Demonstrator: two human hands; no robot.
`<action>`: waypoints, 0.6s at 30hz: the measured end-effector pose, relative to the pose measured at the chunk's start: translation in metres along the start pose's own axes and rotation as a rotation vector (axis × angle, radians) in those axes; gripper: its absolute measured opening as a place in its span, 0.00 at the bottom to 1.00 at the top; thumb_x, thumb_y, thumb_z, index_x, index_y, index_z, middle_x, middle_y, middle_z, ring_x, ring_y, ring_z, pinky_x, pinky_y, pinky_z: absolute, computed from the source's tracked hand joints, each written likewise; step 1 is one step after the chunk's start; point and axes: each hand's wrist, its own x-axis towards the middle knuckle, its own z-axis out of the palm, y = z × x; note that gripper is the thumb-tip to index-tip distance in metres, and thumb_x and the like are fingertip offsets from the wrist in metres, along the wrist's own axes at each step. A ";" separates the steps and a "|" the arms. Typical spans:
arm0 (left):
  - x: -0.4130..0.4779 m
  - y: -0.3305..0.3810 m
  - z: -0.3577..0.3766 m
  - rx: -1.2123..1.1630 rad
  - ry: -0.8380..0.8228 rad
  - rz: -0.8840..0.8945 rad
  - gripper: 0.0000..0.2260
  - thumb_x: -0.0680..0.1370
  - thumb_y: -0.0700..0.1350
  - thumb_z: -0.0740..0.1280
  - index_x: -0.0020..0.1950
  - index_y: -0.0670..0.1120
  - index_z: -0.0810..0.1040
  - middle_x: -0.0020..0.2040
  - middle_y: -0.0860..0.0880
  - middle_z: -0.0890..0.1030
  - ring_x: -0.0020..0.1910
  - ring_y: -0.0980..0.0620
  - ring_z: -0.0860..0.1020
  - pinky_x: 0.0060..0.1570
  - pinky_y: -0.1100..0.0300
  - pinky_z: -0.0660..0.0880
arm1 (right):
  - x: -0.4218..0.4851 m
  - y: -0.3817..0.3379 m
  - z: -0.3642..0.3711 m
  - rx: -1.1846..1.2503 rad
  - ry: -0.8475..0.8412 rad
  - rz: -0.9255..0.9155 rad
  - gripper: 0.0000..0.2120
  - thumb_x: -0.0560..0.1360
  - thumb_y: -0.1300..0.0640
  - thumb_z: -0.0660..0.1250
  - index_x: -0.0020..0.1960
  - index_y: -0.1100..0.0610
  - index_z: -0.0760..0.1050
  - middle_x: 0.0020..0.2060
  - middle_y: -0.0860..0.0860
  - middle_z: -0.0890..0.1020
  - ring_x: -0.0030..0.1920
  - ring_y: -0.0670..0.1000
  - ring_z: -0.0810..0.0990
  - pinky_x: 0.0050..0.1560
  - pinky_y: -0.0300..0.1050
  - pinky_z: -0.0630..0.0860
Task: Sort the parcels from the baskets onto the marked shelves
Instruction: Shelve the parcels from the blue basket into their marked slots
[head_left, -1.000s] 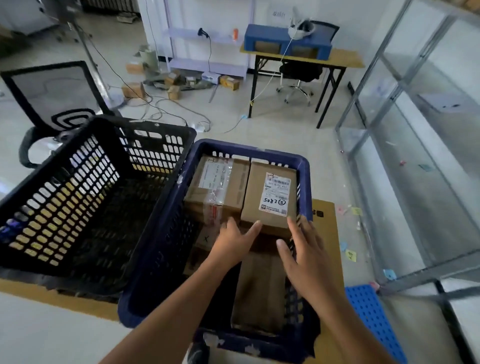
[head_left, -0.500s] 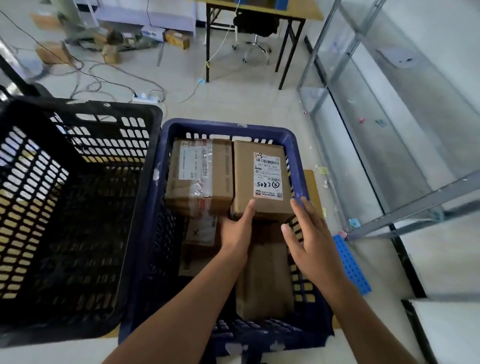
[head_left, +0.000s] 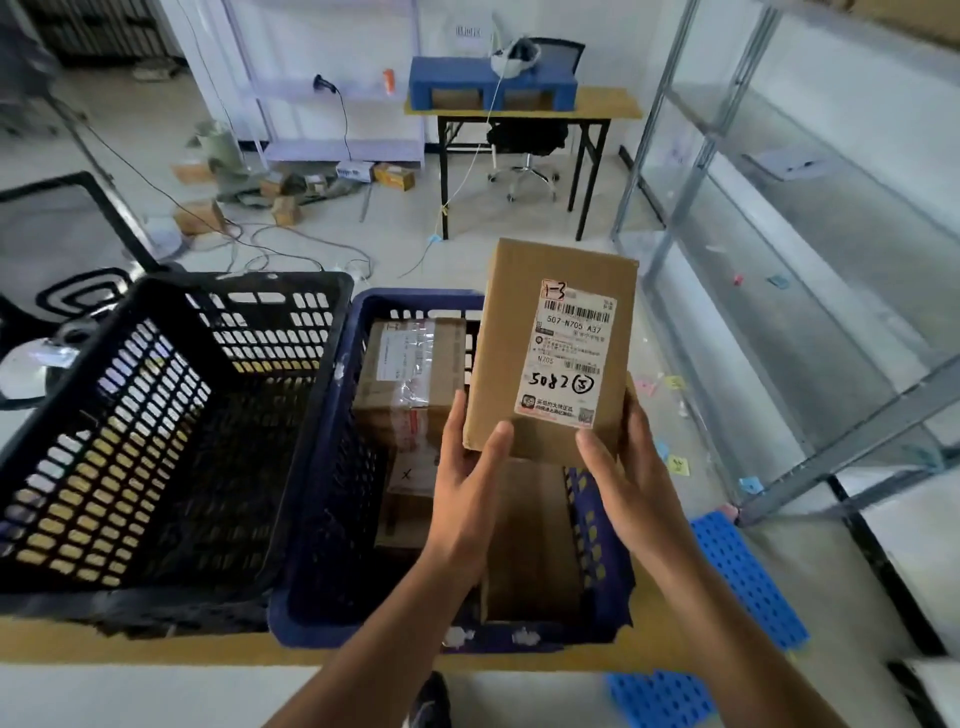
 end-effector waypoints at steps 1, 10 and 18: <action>-0.007 0.001 -0.001 0.004 -0.027 0.016 0.32 0.76 0.62 0.74 0.77 0.67 0.64 0.69 0.56 0.79 0.66 0.56 0.79 0.54 0.66 0.79 | -0.004 -0.004 -0.003 0.045 0.004 -0.009 0.33 0.79 0.40 0.66 0.80 0.40 0.58 0.70 0.40 0.78 0.70 0.41 0.77 0.68 0.47 0.77; -0.068 0.005 0.002 0.114 -0.312 0.028 0.27 0.79 0.62 0.69 0.77 0.60 0.67 0.71 0.49 0.78 0.71 0.47 0.74 0.68 0.49 0.71 | -0.087 -0.029 -0.031 0.189 0.195 0.038 0.44 0.70 0.34 0.73 0.80 0.35 0.56 0.66 0.37 0.79 0.63 0.42 0.82 0.54 0.37 0.82; -0.114 0.007 0.020 0.215 -0.736 0.016 0.31 0.78 0.66 0.62 0.80 0.61 0.64 0.70 0.70 0.72 0.69 0.71 0.70 0.59 0.76 0.70 | -0.209 -0.029 -0.050 0.168 0.737 0.127 0.34 0.72 0.42 0.74 0.76 0.37 0.66 0.62 0.46 0.83 0.60 0.48 0.85 0.52 0.41 0.82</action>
